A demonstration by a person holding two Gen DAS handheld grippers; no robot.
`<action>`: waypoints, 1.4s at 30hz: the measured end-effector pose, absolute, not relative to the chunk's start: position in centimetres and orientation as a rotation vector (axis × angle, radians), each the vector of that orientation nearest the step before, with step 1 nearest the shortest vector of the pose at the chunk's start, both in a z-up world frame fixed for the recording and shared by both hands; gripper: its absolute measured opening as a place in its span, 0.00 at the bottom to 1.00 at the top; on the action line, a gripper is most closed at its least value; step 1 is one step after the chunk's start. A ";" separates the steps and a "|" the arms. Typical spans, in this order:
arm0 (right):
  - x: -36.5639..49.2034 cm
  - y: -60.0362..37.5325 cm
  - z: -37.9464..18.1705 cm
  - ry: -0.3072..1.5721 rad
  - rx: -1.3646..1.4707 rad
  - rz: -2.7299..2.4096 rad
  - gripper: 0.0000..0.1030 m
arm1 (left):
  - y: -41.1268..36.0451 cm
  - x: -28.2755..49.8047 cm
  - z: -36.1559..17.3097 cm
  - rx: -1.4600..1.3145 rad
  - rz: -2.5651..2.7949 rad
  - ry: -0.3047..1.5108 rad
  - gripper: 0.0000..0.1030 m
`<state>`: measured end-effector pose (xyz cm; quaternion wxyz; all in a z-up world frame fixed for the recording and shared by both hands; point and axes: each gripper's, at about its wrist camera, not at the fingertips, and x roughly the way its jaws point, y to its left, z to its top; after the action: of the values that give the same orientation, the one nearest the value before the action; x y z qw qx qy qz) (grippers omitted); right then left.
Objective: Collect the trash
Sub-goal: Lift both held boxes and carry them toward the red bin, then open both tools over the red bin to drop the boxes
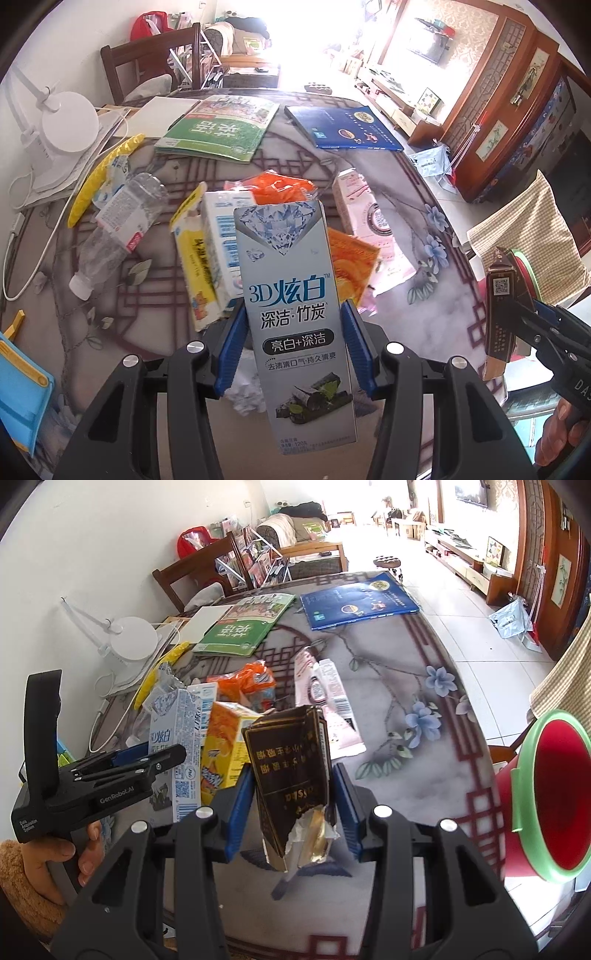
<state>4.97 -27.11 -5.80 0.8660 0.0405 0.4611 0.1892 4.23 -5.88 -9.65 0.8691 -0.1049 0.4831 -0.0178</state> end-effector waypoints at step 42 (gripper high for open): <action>6.2 -51.9 -5.2 0.888 0.262 0.091 0.41 | -29.9 9.7 -5.3 -0.089 -0.371 0.973 0.47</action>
<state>6.23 -51.92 -5.19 0.8938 0.1262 0.4281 0.0438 9.75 -29.88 -5.32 0.8665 -0.0423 0.4648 -0.1772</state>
